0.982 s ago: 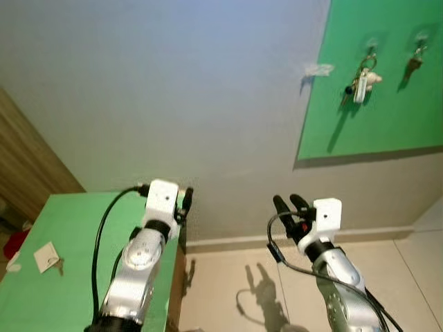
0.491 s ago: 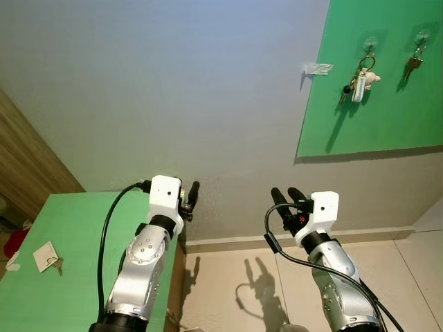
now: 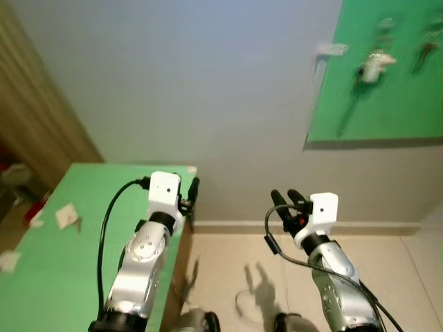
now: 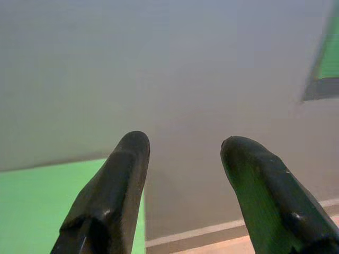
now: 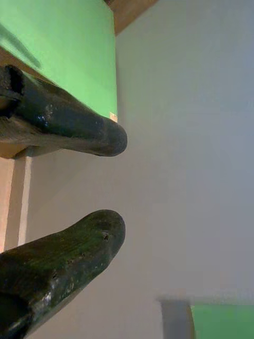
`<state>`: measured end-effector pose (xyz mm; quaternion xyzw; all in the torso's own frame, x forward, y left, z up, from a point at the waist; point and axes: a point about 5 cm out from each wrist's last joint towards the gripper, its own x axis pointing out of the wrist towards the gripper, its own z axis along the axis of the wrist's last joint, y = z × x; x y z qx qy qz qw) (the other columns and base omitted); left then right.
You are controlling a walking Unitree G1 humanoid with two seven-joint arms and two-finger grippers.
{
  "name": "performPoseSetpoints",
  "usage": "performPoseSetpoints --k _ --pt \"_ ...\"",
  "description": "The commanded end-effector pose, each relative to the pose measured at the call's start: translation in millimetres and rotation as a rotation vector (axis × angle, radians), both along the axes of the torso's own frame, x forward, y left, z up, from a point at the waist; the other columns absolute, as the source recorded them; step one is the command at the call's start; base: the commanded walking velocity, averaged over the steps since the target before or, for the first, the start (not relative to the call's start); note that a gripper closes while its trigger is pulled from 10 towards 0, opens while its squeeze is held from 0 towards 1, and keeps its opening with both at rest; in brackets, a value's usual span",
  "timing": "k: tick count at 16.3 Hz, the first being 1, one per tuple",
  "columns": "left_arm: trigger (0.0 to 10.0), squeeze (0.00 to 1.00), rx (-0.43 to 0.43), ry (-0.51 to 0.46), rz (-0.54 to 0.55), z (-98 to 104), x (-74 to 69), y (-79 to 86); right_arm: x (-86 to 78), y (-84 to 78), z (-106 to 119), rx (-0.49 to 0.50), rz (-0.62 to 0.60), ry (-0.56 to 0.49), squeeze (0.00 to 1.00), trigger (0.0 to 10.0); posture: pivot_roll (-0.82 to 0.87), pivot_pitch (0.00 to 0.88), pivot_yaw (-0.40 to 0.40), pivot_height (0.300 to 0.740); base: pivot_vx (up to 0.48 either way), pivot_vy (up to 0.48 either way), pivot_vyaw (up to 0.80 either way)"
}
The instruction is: Hang keys on a hook
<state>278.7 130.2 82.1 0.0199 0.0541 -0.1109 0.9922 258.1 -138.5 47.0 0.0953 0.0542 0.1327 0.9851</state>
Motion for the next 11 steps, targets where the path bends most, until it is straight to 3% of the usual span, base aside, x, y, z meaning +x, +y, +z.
performPoseSetpoints --k 1,6,11 --pt "10.0 0.00 -0.001 -0.009 0.005 2.8 0.0 0.8 -1.6 -1.3 -2.5 -0.008 -0.004 0.010 0.00 10.0 -0.19 0.000 0.124 0.740 -0.334 0.000 0.00" --pt "10.0 0.00 0.006 -0.014 0.008 3.7 1.7 2.1 -5.0 -2.3 -5.6 -0.013 -0.007 0.021 0.00 10.0 -0.19 0.002 0.128 0.740 -0.325 0.000 0.00" --pt "10.0 0.00 0.005 -0.018 -0.026 3.0 -0.9 -1.8 -7.5 -5.2 -7.6 -0.019 -0.015 0.026 0.00 10.0 -0.20 0.007 0.132 0.740 0.000 0.000 0.00"
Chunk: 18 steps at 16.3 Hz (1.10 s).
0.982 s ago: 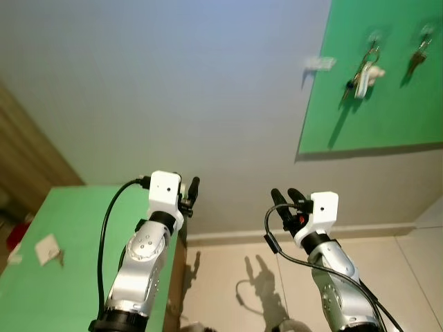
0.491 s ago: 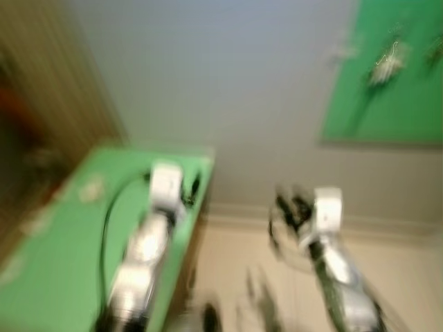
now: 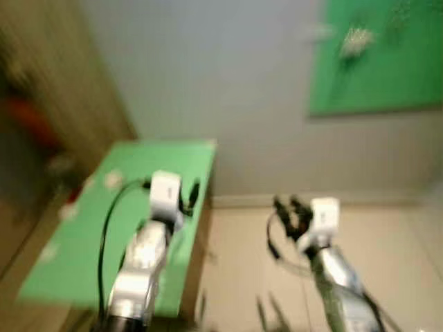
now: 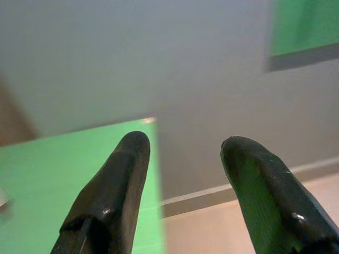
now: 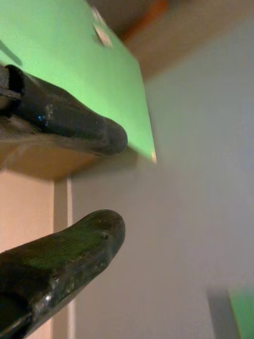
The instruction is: Hang keys on a hook
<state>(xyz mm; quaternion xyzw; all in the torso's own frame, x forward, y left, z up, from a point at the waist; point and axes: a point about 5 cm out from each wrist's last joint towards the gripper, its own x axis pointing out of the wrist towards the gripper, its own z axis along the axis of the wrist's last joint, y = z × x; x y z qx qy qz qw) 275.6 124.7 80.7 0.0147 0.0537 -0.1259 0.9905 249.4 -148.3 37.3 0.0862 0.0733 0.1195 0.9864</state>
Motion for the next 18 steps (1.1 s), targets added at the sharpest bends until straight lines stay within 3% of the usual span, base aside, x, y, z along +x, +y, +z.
performPoseSetpoints --k 1,7,18 --pt "10.0 0.00 0.005 -0.008 -0.005 2.3 0.1 3.2 0.3 3.7 1.4 0.004 0.004 -0.008 0.00 10.0 -0.20 0.010 0.133 0.740 0.000 0.000 0.00" --pt "10.0 0.00 0.003 0.013 0.027 -2.1 -4.0 9.1 -6.1 -7.2 -2.8 -0.017 -0.011 0.011 0.00 10.0 -0.20 0.029 0.125 0.740 0.000 0.472 0.00" --pt "10.0 0.00 -0.010 0.012 0.000 -2.7 -8.5 3.1 -5.4 -2.8 -1.3 -0.009 0.006 0.010 0.00 10.0 -0.19 0.032 0.120 0.740 0.000 0.478 0.00"
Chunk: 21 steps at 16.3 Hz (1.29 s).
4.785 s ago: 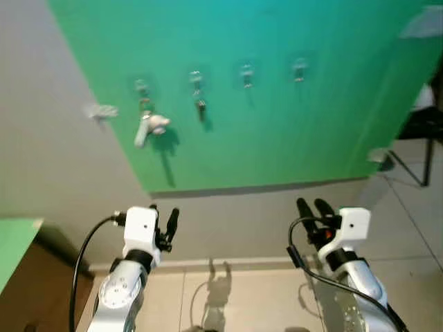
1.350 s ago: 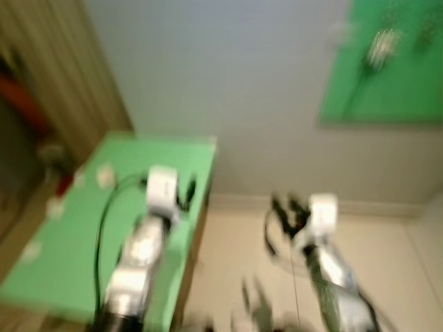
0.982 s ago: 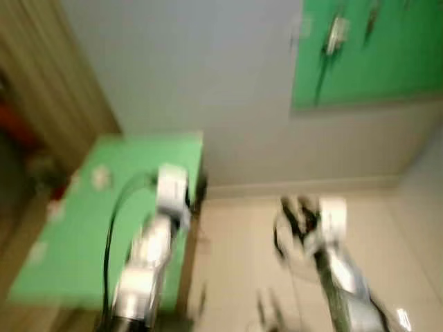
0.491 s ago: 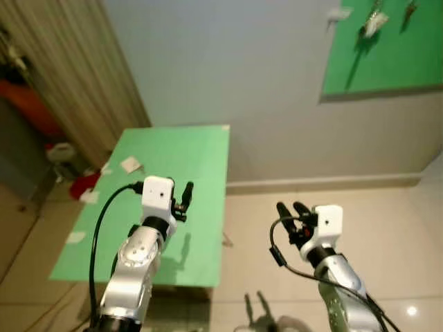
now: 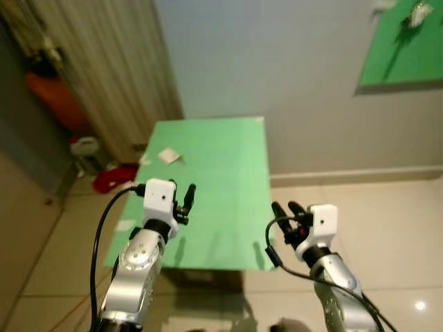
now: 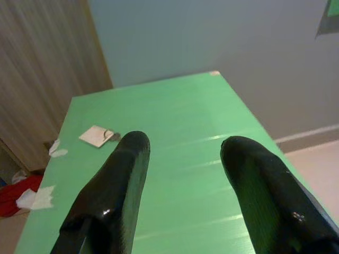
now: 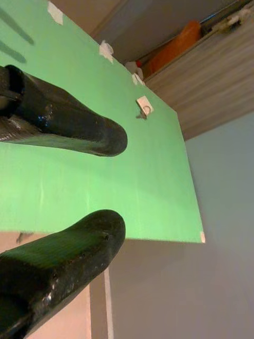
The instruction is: Hang keys on a hook
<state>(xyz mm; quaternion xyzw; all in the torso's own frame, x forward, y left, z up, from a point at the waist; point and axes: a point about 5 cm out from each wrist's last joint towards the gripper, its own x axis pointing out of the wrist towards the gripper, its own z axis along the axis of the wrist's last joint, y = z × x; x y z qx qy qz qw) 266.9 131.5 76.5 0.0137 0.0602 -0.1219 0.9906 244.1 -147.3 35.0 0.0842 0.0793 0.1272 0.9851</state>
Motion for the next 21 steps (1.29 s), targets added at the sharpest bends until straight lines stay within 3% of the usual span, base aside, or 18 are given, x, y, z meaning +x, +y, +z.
performPoseSetpoints --k 1,16,21 --pt "10.0 0.00 -0.007 -0.003 -0.011 2.0 0.4 -2.3 0.4 -2.7 1.2 -0.005 -0.007 -0.001 0.00 10.0 -0.19 0.030 0.119 0.740 0.000 0.480 0.00" --pt "10.0 0.00 -0.010 -0.007 0.003 2.9 6.2 2.5 0.9 3.5 -0.1 0.000 0.023 -0.001 0.00 10.0 -0.18 0.015 0.118 0.740 0.000 0.480 0.00" --pt "10.0 0.00 0.042 -0.025 0.028 2.5 10.2 8.3 1.2 4.7 1.6 0.005 0.017 -0.009 0.00 10.0 -0.19 0.025 0.126 0.740 0.000 0.288 0.00"
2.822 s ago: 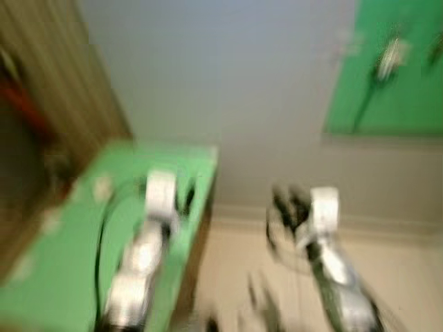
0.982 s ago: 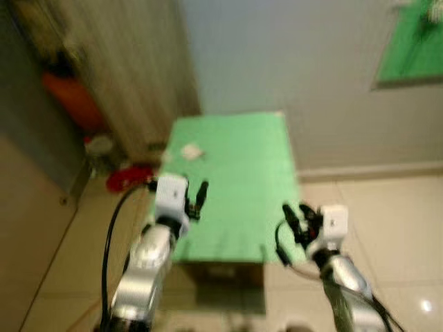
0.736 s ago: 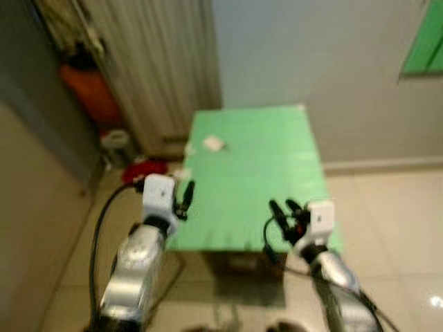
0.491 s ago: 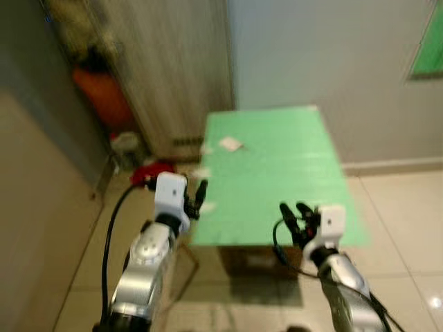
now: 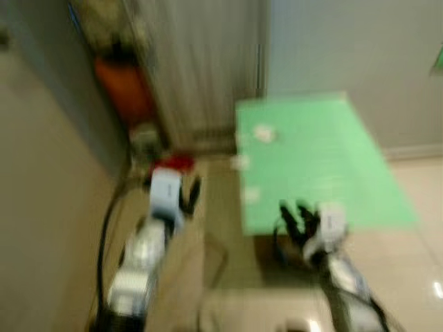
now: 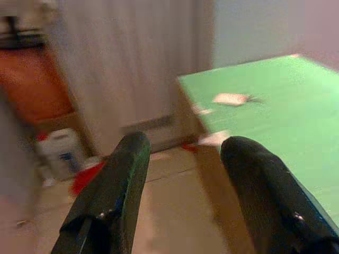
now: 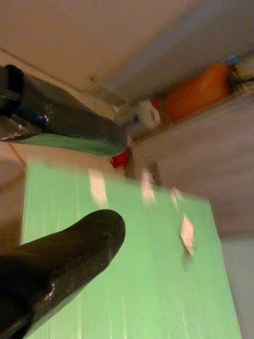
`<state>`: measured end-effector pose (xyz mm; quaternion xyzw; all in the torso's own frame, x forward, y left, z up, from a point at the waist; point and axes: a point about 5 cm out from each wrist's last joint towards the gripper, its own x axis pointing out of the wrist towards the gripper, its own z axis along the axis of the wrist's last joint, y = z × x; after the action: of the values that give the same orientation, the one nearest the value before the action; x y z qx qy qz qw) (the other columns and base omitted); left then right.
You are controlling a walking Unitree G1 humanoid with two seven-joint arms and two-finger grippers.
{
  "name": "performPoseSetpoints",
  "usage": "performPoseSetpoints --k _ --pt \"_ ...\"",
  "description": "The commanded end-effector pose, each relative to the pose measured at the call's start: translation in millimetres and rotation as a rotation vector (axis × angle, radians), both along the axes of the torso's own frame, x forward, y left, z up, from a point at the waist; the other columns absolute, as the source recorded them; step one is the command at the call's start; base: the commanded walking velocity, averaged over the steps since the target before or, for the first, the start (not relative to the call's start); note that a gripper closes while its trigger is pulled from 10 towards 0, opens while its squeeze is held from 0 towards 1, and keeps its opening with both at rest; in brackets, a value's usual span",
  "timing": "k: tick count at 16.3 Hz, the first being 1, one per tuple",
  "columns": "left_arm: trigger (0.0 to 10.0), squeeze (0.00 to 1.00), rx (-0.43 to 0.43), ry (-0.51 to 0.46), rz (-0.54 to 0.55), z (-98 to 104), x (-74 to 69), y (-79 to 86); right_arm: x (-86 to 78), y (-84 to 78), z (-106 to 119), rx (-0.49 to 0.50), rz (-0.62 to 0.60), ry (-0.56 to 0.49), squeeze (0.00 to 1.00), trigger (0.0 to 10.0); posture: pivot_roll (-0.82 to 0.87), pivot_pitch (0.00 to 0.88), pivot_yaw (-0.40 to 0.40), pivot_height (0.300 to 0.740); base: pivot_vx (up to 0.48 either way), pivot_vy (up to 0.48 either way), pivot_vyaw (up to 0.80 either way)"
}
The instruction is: Hang keys on a hook
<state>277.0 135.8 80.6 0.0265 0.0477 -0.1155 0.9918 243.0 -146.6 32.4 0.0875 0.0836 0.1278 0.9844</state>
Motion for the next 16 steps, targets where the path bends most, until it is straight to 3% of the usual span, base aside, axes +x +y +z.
performPoseSetpoints --k 1,3,16 --pt "10.0 0.00 0.005 -0.011 0.019 1.0 1.4 3.3 3.0 4.4 4.4 -0.001 0.015 -0.021 0.00 10.0 -0.20 0.024 0.128 0.740 0.334 0.345 0.00" --pt "10.0 0.00 0.008 -0.011 0.039 0.9 3.0 5.6 3.5 4.8 5.0 -0.001 0.013 -0.025 0.00 10.0 -0.20 0.025 0.134 0.740 0.379 0.289 0.00" --pt "10.0 0.00 0.023 -0.006 0.050 -0.2 6.7 2.0 1.8 3.8 3.0 0.001 0.010 -0.018 0.00 10.0 -0.19 0.032 0.132 0.740 0.448 0.000 0.00"
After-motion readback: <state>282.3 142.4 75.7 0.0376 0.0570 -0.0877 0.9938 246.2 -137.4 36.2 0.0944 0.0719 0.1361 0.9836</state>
